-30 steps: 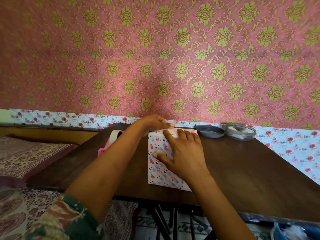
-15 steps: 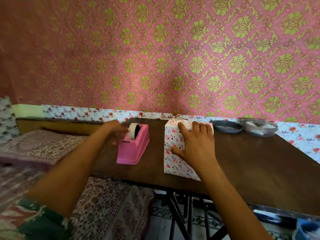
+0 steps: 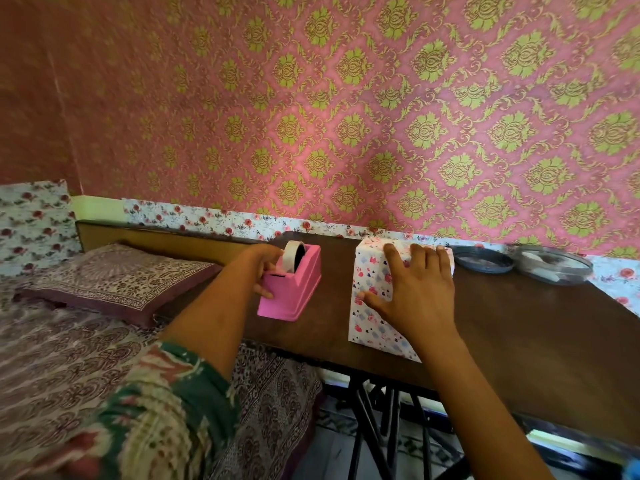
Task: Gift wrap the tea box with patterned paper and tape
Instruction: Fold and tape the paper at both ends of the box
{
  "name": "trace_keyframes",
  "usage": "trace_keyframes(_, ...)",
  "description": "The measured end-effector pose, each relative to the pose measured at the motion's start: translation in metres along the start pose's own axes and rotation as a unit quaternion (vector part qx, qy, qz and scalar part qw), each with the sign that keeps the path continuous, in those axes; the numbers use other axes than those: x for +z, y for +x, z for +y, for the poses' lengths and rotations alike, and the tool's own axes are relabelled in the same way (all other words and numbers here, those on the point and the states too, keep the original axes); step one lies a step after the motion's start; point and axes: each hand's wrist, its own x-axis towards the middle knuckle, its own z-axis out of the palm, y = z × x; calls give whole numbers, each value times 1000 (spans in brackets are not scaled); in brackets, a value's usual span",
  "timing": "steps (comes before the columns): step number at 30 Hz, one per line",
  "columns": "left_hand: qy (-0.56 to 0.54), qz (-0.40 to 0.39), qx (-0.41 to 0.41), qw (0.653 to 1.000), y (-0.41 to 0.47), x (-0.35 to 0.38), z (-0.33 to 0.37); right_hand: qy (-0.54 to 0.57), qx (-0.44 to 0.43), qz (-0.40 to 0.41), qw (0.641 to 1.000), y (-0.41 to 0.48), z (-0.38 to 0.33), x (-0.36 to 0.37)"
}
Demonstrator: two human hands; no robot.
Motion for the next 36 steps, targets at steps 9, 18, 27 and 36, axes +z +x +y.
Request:
trace_keyframes(9, -83, 10, 27, 996, -2, 3, -3, 4, -6, 19, 1000, -2, 0, 1)
trace_keyframes(18, -403, 83, 94, 907, 1, 15, -36, -11, 3, 26, 1000, -4, 0, 2)
trace_keyframes(27, -403, 96, 142, 899, 5, 26, -89, -26, 10, 54, 998, 1, 3, 11)
trace_keyframes(36, -255, 124, 171, 943, 17, 16, -109, -24, 5, 57, 998, 0, 3, 12)
